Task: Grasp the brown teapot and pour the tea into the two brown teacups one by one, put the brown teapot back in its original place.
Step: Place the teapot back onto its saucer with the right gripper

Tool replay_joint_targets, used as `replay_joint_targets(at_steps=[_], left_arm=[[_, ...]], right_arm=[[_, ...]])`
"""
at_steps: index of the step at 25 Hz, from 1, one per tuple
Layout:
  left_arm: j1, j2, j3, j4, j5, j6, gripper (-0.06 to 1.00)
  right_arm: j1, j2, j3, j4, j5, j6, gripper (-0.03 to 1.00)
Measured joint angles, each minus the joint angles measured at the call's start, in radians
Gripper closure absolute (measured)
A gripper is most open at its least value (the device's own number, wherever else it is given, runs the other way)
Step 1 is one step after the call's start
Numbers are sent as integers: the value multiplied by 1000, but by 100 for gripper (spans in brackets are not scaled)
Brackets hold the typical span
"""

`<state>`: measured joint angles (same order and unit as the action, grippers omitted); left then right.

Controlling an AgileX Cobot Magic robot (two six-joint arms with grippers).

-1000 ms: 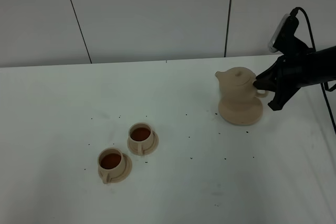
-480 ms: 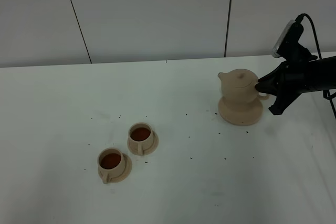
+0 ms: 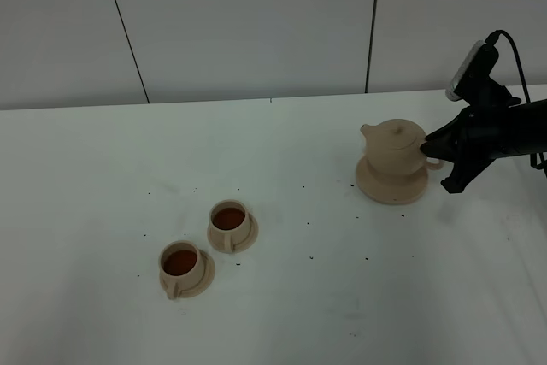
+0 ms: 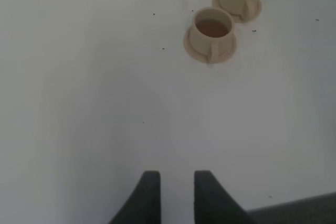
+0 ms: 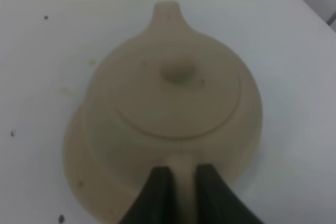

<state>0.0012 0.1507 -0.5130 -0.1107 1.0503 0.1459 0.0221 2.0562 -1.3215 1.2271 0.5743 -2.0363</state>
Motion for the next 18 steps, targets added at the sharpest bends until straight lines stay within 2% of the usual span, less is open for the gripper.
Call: replay_joint_targets(at_steps=[18], left_arm=[[0,0,0,0,0,0,71]], right_arm=[[15,0,19,0,-8,0,87]])
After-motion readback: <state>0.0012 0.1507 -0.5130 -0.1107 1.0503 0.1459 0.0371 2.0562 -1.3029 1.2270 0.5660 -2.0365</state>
